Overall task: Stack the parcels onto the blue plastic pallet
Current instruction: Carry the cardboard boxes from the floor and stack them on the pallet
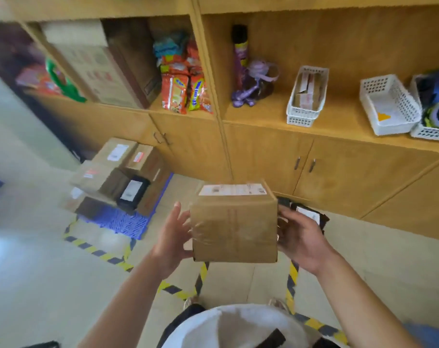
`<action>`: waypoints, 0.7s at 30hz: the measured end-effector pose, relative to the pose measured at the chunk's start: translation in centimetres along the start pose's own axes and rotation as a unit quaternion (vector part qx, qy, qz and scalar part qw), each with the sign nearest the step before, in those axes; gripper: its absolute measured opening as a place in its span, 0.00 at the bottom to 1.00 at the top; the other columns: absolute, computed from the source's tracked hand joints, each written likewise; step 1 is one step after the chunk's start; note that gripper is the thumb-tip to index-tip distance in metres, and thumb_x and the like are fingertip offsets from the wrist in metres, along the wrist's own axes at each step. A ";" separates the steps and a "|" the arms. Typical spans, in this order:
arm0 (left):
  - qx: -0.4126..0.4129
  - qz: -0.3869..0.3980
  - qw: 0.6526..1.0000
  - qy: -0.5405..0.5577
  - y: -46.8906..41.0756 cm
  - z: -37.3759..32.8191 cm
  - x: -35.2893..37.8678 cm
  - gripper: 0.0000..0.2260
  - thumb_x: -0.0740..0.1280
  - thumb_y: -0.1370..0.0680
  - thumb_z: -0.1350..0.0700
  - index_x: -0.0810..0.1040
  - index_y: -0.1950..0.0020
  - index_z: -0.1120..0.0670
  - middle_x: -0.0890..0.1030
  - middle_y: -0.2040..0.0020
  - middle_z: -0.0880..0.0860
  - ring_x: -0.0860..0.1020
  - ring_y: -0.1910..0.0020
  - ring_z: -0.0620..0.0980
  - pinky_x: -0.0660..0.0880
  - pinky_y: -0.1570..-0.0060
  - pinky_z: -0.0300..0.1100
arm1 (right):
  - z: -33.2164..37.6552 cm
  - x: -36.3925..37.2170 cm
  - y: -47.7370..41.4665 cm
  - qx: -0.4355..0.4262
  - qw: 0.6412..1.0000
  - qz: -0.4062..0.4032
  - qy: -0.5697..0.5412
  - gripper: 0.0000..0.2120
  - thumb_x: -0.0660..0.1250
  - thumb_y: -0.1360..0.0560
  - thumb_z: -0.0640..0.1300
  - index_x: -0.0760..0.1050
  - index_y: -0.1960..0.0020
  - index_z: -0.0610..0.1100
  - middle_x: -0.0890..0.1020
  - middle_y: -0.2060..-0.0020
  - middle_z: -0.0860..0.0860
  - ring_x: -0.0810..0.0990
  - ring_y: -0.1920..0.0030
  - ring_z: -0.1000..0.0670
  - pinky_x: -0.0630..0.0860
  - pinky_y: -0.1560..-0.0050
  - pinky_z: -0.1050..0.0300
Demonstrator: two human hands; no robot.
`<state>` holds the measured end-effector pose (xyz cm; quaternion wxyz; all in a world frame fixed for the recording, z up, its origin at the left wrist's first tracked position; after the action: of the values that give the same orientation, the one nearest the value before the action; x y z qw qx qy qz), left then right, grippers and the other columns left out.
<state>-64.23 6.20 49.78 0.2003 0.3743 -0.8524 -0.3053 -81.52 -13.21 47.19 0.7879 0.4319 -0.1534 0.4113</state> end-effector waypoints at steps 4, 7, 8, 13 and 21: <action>0.029 -0.008 0.996 0.084 2.5 -0.1 -5.8 0.26 0.57 0.24 0.33 0.79 0.36 0.46 0.82 0.39 0.52 0.79 0.41 0.54 0.78 0.48 0.59 | -1.4 6.0 -2.1 0.014 0.999 0.020 0.046 0.34 0.67 0.29 0.66 0.76 0.36 0.39 0.81 0.45 0.46 0.76 0.44 0.45 0.71 0.45 0.39; 0.046 -0.011 0.995 0.089 3.6 0.5 -11.3 0.28 0.65 0.26 0.35 0.75 0.33 0.51 0.80 0.37 0.53 0.78 0.39 0.54 0.80 0.54 0.56 | -4.7 12.0 -3.9 0.012 0.987 0.011 0.163 0.32 0.69 0.31 0.65 0.76 0.32 0.51 0.83 0.39 0.51 0.79 0.39 0.46 0.72 0.41 0.43; 0.053 -0.017 0.993 0.100 4.0 0.8 -13.5 0.31 0.67 0.29 0.35 0.74 0.32 0.51 0.80 0.37 0.53 0.78 0.38 0.55 0.80 0.55 0.55 | -6.2 13.9 -4.7 0.012 0.982 0.009 0.190 0.32 0.72 0.34 0.63 0.75 0.32 0.53 0.83 0.39 0.50 0.79 0.38 0.47 0.72 0.40 0.44; 0.047 -0.020 0.983 0.179 6.6 3.6 -25.1 0.34 0.72 0.34 0.38 0.73 0.32 0.51 0.80 0.38 0.52 0.78 0.41 0.54 0.79 0.58 0.54 | -12.8 23.4 -7.9 0.002 0.968 0.022 0.251 0.29 0.70 0.33 0.54 0.74 0.33 0.53 0.83 0.39 0.50 0.80 0.38 0.45 0.73 0.41 0.44; 0.004 -0.005 0.966 0.260 7.5 5.9 -37.9 0.35 0.73 0.32 0.36 0.71 0.28 0.45 0.79 0.35 0.60 0.79 0.40 0.63 0.78 0.48 0.60 | -19.5 35.7 -12.2 0.000 0.951 0.095 0.294 0.27 0.69 0.32 0.51 0.73 0.33 0.57 0.83 0.41 0.51 0.81 0.39 0.47 0.73 0.34 0.44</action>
<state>-47.17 41.20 46.23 0.4119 0.4463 -0.7701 -0.1952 -52.24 17.44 50.43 0.7554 0.2759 0.0448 0.5927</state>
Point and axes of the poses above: each hand's wrist, its own y-axis away from the middle knuckle, its own x-axis out of the palm, z = x × y, the point moved 7 cm from there along -y, towards the middle knuckle
